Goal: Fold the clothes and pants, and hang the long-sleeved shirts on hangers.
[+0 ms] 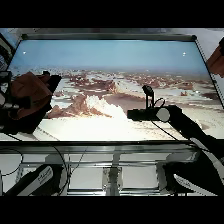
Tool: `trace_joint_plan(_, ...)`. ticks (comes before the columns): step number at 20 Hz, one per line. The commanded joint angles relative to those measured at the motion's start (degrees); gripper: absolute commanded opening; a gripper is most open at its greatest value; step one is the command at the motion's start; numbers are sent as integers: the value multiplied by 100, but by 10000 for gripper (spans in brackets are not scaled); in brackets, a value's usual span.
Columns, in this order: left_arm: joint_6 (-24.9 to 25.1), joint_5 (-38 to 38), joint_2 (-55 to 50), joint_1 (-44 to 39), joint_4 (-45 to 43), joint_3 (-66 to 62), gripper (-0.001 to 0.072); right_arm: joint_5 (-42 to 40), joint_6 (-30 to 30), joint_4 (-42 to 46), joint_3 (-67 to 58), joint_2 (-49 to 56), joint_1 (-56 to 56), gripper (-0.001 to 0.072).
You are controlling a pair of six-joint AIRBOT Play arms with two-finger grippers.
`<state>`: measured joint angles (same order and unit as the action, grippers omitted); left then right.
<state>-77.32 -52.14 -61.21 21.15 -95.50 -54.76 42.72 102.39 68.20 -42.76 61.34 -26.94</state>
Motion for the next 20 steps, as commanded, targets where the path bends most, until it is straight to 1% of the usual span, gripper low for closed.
trace_joint_plan(1,-68,-48,50,264,-94,0,566,-35,2,-2,-4,2,0,11)
trace_joint_plan(5,-68,-57,369,490,-483,0,565,-37,2,0,-4,2,-2,11)
trace_joint_plan(13,-68,-299,289,503,-391,0,565,-28,2,-2,-4,2,0,11)
trace_joint_plan(19,-136,-271,-4,507,-354,0,564,-9,2,-2,-4,2,-2,11)
trace_joint_plan(20,-138,-225,-92,505,-354,0,530,-9,2,-2,-4,2,-2,11)
